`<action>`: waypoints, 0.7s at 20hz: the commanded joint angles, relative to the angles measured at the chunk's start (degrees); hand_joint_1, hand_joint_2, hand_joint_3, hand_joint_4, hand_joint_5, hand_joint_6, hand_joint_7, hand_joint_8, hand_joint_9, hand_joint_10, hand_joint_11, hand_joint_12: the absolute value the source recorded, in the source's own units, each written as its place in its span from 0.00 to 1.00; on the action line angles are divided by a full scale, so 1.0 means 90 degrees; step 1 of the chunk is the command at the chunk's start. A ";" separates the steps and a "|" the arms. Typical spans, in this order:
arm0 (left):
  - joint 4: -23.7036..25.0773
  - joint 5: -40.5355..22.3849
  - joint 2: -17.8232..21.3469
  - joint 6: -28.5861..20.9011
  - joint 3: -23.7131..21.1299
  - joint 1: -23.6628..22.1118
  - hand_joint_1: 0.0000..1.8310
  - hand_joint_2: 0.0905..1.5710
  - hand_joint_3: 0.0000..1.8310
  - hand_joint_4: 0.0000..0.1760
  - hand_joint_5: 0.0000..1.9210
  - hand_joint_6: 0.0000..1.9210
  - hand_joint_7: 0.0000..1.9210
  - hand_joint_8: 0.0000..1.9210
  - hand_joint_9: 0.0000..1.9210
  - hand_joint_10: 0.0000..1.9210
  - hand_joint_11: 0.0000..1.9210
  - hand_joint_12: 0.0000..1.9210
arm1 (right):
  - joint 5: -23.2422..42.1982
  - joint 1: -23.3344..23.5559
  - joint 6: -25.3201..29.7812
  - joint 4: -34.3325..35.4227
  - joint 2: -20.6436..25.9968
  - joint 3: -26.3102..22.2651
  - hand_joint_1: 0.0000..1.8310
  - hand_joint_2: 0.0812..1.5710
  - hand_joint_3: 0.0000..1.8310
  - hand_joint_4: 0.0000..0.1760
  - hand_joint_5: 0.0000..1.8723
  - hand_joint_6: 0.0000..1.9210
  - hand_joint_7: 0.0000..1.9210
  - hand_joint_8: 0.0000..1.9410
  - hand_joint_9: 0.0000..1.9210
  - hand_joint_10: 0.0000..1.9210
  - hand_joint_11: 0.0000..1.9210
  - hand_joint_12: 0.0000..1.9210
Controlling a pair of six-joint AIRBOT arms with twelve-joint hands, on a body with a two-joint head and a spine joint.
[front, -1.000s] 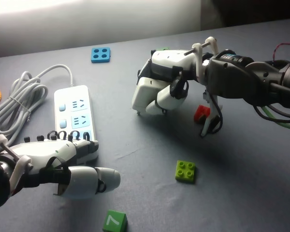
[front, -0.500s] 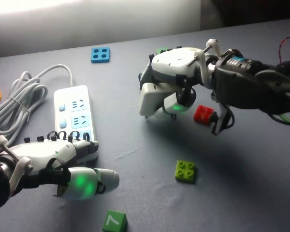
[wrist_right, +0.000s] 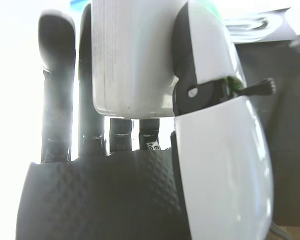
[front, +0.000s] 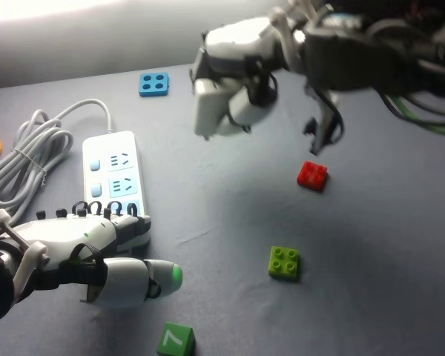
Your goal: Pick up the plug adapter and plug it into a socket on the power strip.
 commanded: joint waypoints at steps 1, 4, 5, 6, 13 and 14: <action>-0.0062 0.0061 0.0015 -0.0065 -0.0022 0.0039 0.00 0.79 0.00 0.00 0.01 0.00 0.03 0.00 0.02 0.00 0.00 0.02 | 0.0499 0.0249 0.0040 0.0049 -0.0084 0.0109 0.68 0.69 0.00 0.00 0.51 0.47 0.54 0.55 0.50 0.56 0.44 0.78; -0.0061 0.0061 0.0016 -0.0065 -0.0026 0.0051 0.00 0.79 0.00 0.00 0.02 0.00 0.04 0.00 0.03 0.00 0.00 0.03 | 0.0027 0.0596 0.0015 0.0046 -0.0432 0.0470 0.68 0.71 0.00 0.00 0.48 0.50 0.53 0.58 0.49 0.56 0.43 0.79; -0.0061 0.0061 0.0019 -0.0065 -0.0029 0.0055 0.00 0.79 0.00 0.00 0.02 0.00 0.04 0.00 0.03 0.00 0.00 0.03 | -0.0136 0.0673 0.0001 0.0045 -0.0529 0.0546 0.68 0.71 0.00 0.00 0.48 0.51 0.53 0.58 0.49 0.56 0.43 0.79; -0.0061 0.0061 0.0020 -0.0065 -0.0030 0.0058 0.00 0.79 0.00 0.00 0.02 0.00 0.04 0.00 0.03 0.00 0.01 0.03 | -0.0223 0.0725 0.0001 0.0045 -0.0590 0.0592 0.67 0.71 0.00 0.00 0.47 0.52 0.53 0.58 0.49 0.56 0.43 0.79; -0.0061 0.0060 0.0034 -0.0065 -0.0028 0.0065 0.00 0.79 0.00 0.00 0.02 0.00 0.04 0.00 0.03 0.00 0.00 0.04 | -0.0486 0.0854 -0.0102 -0.0200 -0.1355 0.1107 0.67 0.71 0.00 0.00 0.48 0.51 0.52 0.60 0.47 0.58 0.41 0.80; -0.0061 0.0060 0.0037 -0.0065 -0.0028 0.0064 0.00 0.79 0.00 0.00 0.01 0.00 0.03 0.00 0.02 0.00 0.00 0.02 | -0.0478 0.0851 -0.0105 -0.0235 -0.1496 0.1249 0.67 0.71 0.00 0.00 0.48 0.51 0.51 0.60 0.47 0.58 0.41 0.81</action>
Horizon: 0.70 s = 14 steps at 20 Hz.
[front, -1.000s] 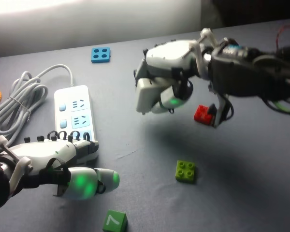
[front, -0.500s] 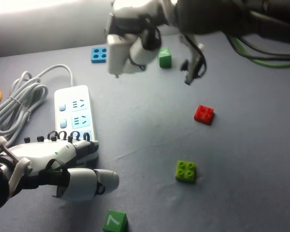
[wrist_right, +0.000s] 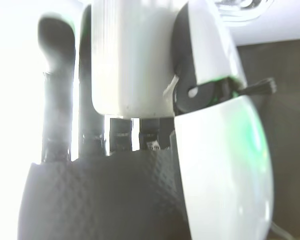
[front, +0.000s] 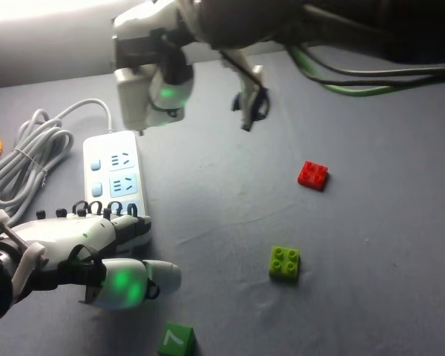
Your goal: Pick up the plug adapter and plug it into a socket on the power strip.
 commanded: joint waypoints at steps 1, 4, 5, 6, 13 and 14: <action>-0.0080 0.0061 0.0021 -0.0065 -0.0025 0.0033 0.00 0.79 0.00 0.00 0.02 0.00 0.04 0.01 0.02 0.00 0.00 0.01 | 0.0715 0.0177 0.0006 0.0031 -0.0029 0.0099 0.67 0.71 0.00 0.00 0.48 0.51 0.51 0.60 0.47 0.59 0.41 0.80; -0.0082 0.0061 0.0022 -0.0065 -0.0027 0.0036 0.00 0.79 0.00 0.00 0.02 0.00 0.04 0.00 0.02 0.00 0.01 0.02 | 0.0710 0.0131 -0.0003 0.0014 -0.0288 0.0318 0.68 0.70 0.00 0.00 0.51 0.46 0.53 0.58 0.48 0.59 0.41 0.80; -0.0082 0.0061 0.0024 -0.0065 -0.0027 0.0036 0.00 0.79 0.00 0.00 0.02 0.00 0.04 0.01 0.03 0.00 0.01 0.02 | 0.0710 0.0107 -0.0003 0.0003 -0.0349 0.0356 0.68 0.70 0.00 0.00 0.50 0.48 0.52 0.59 0.47 0.59 0.40 0.82; -0.0082 0.0061 0.0025 -0.0065 -0.0027 0.0036 0.00 0.79 0.00 0.00 0.02 0.00 0.05 0.01 0.04 0.01 0.02 0.02 | 0.0714 0.0069 -0.0005 -0.0001 -0.0425 0.0402 0.67 0.71 0.00 0.00 0.49 0.49 0.51 0.60 0.46 0.60 0.39 0.82; -0.0082 0.0060 0.0031 -0.0066 -0.0018 0.0043 0.00 0.79 0.00 0.00 0.02 0.00 0.04 0.00 0.03 0.00 0.00 0.02 | 0.0885 -0.0124 -0.0004 -0.0001 -0.0843 0.0822 0.68 0.71 0.00 0.00 0.48 0.49 0.51 0.62 0.46 0.61 0.39 0.83; -0.0082 0.0060 0.0032 -0.0066 -0.0016 0.0043 0.00 0.79 0.00 0.00 0.02 0.00 0.03 0.00 0.03 0.00 0.00 0.02 | 0.0878 -0.0129 -0.0004 -0.0001 -0.0853 0.0822 0.68 0.71 0.00 0.00 0.48 0.50 0.51 0.62 0.47 0.60 0.40 0.82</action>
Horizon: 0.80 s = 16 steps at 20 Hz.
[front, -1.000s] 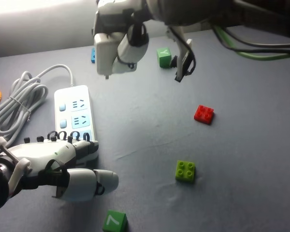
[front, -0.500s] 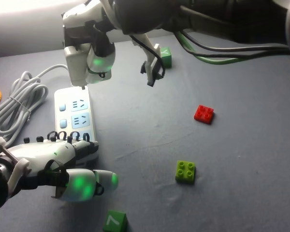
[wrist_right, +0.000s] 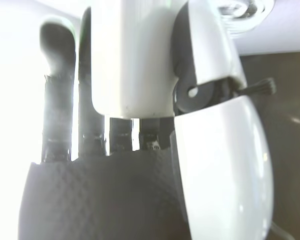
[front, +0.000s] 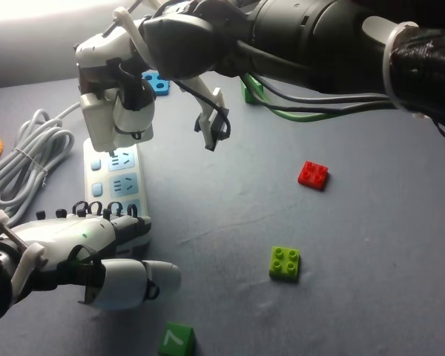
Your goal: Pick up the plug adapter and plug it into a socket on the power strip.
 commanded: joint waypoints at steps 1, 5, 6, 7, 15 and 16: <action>-0.0074 0.0055 0.0028 -0.0063 -0.0016 0.0041 0.00 0.79 0.00 0.00 0.02 0.00 0.03 0.00 0.03 0.00 0.00 0.02 | 0.0706 0.0095 0.0023 0.0041 0.0021 0.0040 0.67 0.72 0.00 0.00 0.47 0.52 0.51 0.62 0.47 0.60 0.40 0.81; -0.0074 0.0052 0.0032 -0.0063 -0.0007 0.0041 0.00 0.79 0.00 0.00 0.01 0.00 0.02 0.00 0.01 0.00 0.00 0.00 | 0.0636 0.0089 0.0163 0.0039 -0.0069 0.0175 0.68 0.71 0.00 0.00 0.46 0.53 0.52 0.60 0.49 0.57 0.41 0.81; -0.0074 0.0049 0.0032 -0.0063 -0.0006 0.0041 0.00 0.79 0.00 0.00 0.01 0.00 0.02 0.00 0.01 0.00 0.00 0.00 | 0.0627 0.0086 0.0221 0.0039 -0.0079 0.0191 0.68 0.71 0.00 0.00 0.46 0.52 0.52 0.60 0.49 0.57 0.41 0.82; -0.0074 0.0049 0.0032 -0.0063 -0.0004 0.0050 0.00 0.79 0.00 0.00 0.01 0.00 0.03 0.00 0.02 0.00 0.00 0.00 | 0.0608 0.0082 0.0285 0.0039 -0.0081 0.0191 0.68 0.71 0.00 0.00 0.48 0.50 0.52 0.59 0.49 0.56 0.40 0.81; -0.0074 0.0050 0.0041 -0.0141 -0.0007 0.0094 0.00 0.80 0.00 0.00 0.02 0.00 0.03 0.00 0.02 0.00 0.00 0.00 | 0.0560 0.0061 0.0473 -0.0249 -0.0081 0.0228 0.68 0.71 0.00 0.00 0.48 0.49 0.53 0.59 0.50 0.56 0.42 0.79; -0.0074 0.0050 0.0043 -0.0140 -0.0006 0.0102 0.00 0.80 0.00 0.00 0.02 0.00 0.03 0.00 0.01 0.00 0.00 0.00 | 0.0563 0.0052 0.0473 -0.0256 -0.0093 0.0237 0.68 0.71 0.00 0.00 0.48 0.50 0.53 0.59 0.50 0.56 0.42 0.79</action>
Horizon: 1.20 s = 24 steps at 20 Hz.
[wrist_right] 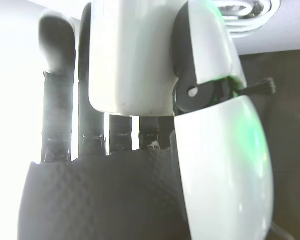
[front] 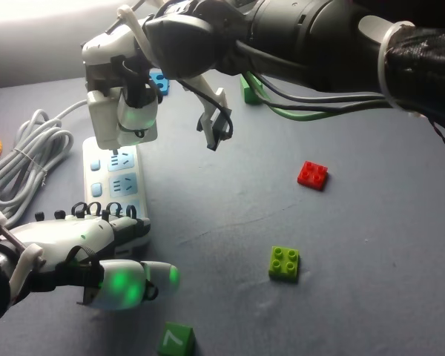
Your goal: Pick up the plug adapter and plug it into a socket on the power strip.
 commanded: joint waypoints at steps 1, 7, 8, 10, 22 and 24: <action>-0.0096 0.0035 0.0029 -0.0063 -0.0006 0.0052 0.00 0.79 0.00 0.00 0.01 0.00 0.02 0.00 0.01 0.00 0.00 0.00 | 0.0687 0.0050 0.0041 0.0049 -0.0009 0.0042 0.68 0.71 0.00 0.00 0.48 0.50 0.52 0.60 0.50 0.56 0.42 0.79; -0.0096 0.0035 0.0040 -0.0063 -0.0011 0.0069 0.00 0.79 0.00 0.00 0.02 0.01 0.03 0.01 0.02 0.00 0.00 0.00 | 0.0725 -0.0058 0.0049 -0.0044 -0.0206 0.0440 0.68 0.71 0.00 0.00 0.48 0.50 0.52 0.59 0.49 0.55 0.40 0.81; -0.0096 0.0035 0.0042 -0.0063 -0.0012 0.0071 0.00 0.79 0.00 0.00 0.02 0.01 0.04 0.01 0.02 0.01 0.01 0.00 | 0.0728 -0.0075 0.0051 -0.0044 -0.0213 0.0439 0.67 0.71 0.00 0.00 0.47 0.52 0.52 0.60 0.48 0.56 0.40 0.82; -0.0096 0.0035 0.0045 -0.0063 -0.0011 0.0072 0.00 0.79 0.00 0.00 0.01 0.00 0.03 0.00 0.01 0.00 0.00 0.00 | 0.0748 -0.0118 0.0053 -0.0044 -0.0239 0.0439 0.68 0.71 0.00 0.00 0.48 0.50 0.53 0.58 0.49 0.56 0.41 0.81; -0.0096 0.0016 0.0045 -0.0061 -0.0007 0.0072 0.00 0.79 0.00 0.00 0.03 0.01 0.05 0.01 0.03 0.01 0.03 0.02 | 0.0843 -0.0108 0.0064 -0.0044 -0.0367 0.0439 0.68 0.71 0.00 0.00 0.48 0.51 0.52 0.59 0.49 0.56 0.39 0.82; -0.0096 0.0016 0.0044 -0.0061 -0.0002 0.0072 0.00 0.79 0.00 0.00 0.01 0.00 0.03 0.00 0.02 0.00 0.00 0.01 | 0.0842 -0.0131 0.0063 -0.0045 -0.0360 0.0440 0.68 0.71 0.00 0.00 0.49 0.49 0.52 0.59 0.49 0.55 0.40 0.81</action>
